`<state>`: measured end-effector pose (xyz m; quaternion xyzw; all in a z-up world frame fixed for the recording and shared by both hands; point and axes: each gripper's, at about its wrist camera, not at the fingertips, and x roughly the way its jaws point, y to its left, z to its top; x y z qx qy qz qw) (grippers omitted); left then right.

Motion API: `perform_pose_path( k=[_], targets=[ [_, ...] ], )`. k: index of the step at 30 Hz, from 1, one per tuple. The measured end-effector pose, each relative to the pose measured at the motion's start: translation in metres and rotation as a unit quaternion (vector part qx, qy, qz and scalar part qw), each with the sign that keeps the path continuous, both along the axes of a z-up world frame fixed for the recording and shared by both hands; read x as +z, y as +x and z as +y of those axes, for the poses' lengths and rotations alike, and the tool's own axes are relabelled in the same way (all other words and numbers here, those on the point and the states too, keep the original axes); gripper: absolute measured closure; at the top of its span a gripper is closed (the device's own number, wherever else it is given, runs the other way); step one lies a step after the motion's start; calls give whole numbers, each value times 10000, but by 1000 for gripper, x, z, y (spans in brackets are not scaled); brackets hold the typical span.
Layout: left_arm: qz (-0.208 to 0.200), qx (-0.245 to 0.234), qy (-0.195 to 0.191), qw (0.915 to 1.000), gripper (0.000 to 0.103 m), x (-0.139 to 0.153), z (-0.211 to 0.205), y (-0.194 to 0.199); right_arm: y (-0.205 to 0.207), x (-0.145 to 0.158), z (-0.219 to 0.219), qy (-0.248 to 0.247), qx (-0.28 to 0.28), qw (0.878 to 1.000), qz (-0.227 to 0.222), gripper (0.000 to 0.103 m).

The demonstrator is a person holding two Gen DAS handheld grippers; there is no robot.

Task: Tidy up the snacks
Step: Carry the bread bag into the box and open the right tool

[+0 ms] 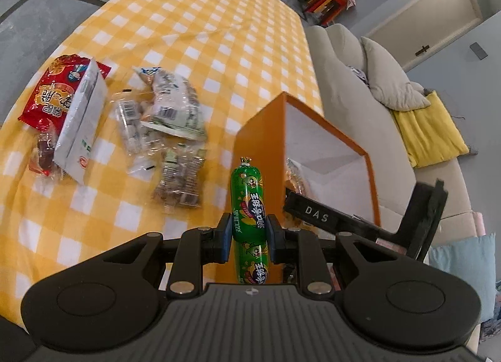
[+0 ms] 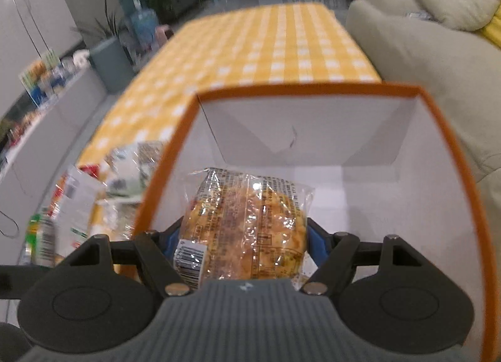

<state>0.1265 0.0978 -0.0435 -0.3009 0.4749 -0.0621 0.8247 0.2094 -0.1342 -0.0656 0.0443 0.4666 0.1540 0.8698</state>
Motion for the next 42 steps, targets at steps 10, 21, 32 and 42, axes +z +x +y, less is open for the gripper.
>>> perform_pose_path(
  k=[10,21,32,42],
  targets=[
    [420,94,-149,9990,79,-32,11,15,30,-23,-20,735,-233,9933,858,28],
    [554,59,16,9984,79,-36,9,13,39,-39,-20,725,-147,9898,1222,14],
    [492,25,-27,9988,79,-28,7,9,33,-25,-34,929,234,9898,1054,83],
    [390,-21,-8,9992,79,-18,5,1,34,-29,-13,466,391,9917,1133,89]
  ],
)
